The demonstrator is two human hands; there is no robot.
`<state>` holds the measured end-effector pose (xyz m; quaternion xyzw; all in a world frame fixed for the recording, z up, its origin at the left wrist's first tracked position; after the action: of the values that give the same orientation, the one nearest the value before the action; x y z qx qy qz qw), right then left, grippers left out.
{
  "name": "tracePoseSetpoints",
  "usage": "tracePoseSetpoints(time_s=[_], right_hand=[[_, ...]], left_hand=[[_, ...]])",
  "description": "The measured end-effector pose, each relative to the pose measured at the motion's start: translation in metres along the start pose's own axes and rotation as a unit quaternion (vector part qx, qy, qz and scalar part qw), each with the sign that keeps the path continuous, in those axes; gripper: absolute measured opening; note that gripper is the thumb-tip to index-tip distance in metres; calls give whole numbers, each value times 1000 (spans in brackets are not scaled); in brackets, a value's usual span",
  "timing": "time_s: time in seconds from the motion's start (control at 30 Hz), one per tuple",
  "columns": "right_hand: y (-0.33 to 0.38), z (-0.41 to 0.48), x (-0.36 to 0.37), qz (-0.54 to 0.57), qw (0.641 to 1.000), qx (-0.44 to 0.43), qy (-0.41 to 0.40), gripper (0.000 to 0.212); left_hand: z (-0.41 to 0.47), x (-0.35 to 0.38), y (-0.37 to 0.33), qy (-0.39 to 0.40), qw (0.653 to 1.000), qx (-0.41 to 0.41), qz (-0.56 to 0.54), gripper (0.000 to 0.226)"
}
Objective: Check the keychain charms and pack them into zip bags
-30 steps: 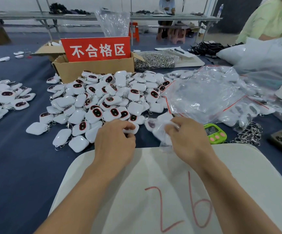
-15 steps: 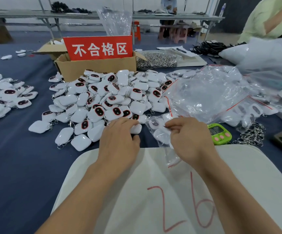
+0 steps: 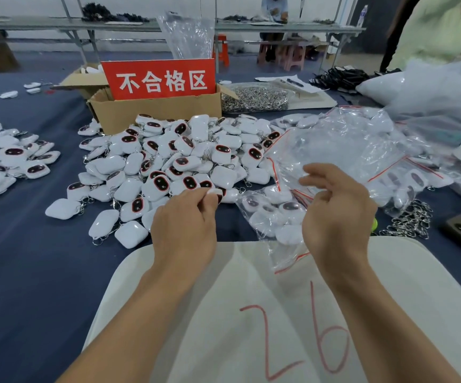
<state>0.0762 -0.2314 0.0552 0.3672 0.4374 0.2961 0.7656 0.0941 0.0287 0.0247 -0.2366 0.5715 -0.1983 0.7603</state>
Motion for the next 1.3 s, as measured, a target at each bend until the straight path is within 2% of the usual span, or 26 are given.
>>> tracePoseSetpoints(time_s=[0.1,0.2,0.27,0.4,0.53,0.57,0.67,0.77,0.9,0.97,1.07,1.17,1.23,1.3], right_hand=[[-6,3,28,-37,992,16,121,61],[-12,2,58,-154,959,-3,236,47],[-14,1,70,-215,937,-36,273,39],[-9,1,67,-176,946,-53,266,42],[3,-10,81,-193,921,-111,320,44],[4,-8,78,-181,929,-107,304,43],[5,6,46,-145,969,-82,184,33],[-9,10,43,-173,964,-35,197,32],[-1,9,26,-31,991,-9,130,34],[-2,7,32,-7,987,3,162,30],[-4,5,42,-18,978,17,208,37],[4,3,42,48,974,9,222,29],[9,-4,55,26,959,-1,282,28],[8,-8,61,-10,954,-6,301,35]], left_hand=[[-2,-4,5,-15,998,-26,-51,44],[-4,-4,4,-15,997,-31,-62,47],[-4,-3,4,-12,998,-33,-55,48],[-2,-2,5,-9,999,-31,-43,47],[-1,0,6,-5,999,-31,-40,46],[-1,0,6,-5,999,-30,-39,46],[-1,0,6,-8,999,-26,-43,46],[-1,0,5,-7,999,-25,-36,46],[0,-1,4,-5,999,-20,-35,46],[0,-1,4,-4,999,-18,-35,45],[0,-1,4,-5,999,-16,-40,45],[0,-1,4,-4,999,-14,-38,45],[0,-1,3,-5,999,-10,-43,44],[0,-1,2,-5,999,-6,-47,44]])
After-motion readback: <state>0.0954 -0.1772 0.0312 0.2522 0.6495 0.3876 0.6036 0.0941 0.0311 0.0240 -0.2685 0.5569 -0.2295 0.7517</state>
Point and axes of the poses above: each hand's wrist, its own z-axis towards the middle knuckle, its own x-axis out of the palm, y = z × x, the point moved 10 cm from there along z, towards the middle knuckle, and after that the axes turned 10 degrees about y, right-handed, at the moved point
